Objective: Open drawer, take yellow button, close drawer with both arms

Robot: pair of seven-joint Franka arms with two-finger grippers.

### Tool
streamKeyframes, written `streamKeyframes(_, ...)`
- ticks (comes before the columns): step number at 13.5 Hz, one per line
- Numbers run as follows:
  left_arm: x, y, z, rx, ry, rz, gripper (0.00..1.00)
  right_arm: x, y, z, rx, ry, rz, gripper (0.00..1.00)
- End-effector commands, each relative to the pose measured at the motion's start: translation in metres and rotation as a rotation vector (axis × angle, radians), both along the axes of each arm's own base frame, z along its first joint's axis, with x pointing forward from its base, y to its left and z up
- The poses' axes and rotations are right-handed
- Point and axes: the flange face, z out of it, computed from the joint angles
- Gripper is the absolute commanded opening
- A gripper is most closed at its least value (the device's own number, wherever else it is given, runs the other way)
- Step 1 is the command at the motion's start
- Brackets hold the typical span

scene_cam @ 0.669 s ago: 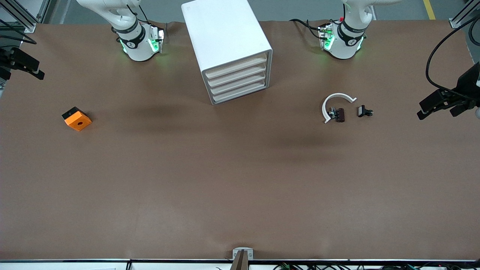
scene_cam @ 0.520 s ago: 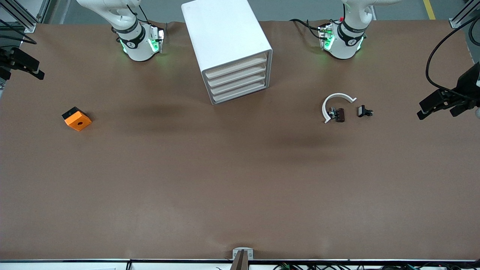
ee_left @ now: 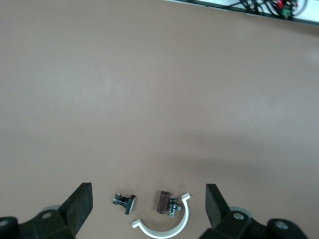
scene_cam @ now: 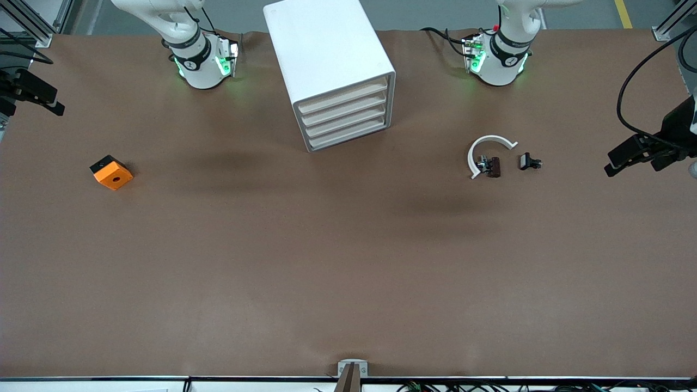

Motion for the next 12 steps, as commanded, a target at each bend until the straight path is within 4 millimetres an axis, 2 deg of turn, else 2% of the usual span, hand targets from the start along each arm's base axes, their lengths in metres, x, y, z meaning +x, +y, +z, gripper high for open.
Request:
streamKeyframes(1, 0.008, 0.001, -0.017, -0.014, 0.043, 0.089, 1.0, -0.001, -0.002, 0.005, 0.005, 0.001, -0.004, 1.0)
streamKeyframes(3, 0.016, -0.012, -0.037, -0.016, 0.078, 0.071, 1.0, -0.001, -0.001, 0.005, 0.004, 0.001, -0.003, 1.0)
streamKeyframes(4, 0.02, -0.026, -0.048, -0.015, 0.096, 0.053, 1.0, -0.001, -0.001, 0.005, 0.004, 0.001, -0.003, 1.0)
streamKeyframes(6, 0.023, -0.037, -0.06, -0.015, 0.117, 0.053, 1.0, -0.001, 0.0, 0.005, 0.004, 0.001, -0.003, 1.0)
streamKeyframes(10, 0.03, -0.085, -0.08, -0.043, 0.14, 0.127, 1.0, -0.001, 0.0, 0.005, 0.004, 0.001, -0.002, 1.0)
streamKeyframes(12, 0.034, -0.098, -0.092, -0.12, 0.17, 0.176, 1.0, -0.001, 0.0, 0.005, 0.004, 0.001, -0.002, 1.0)
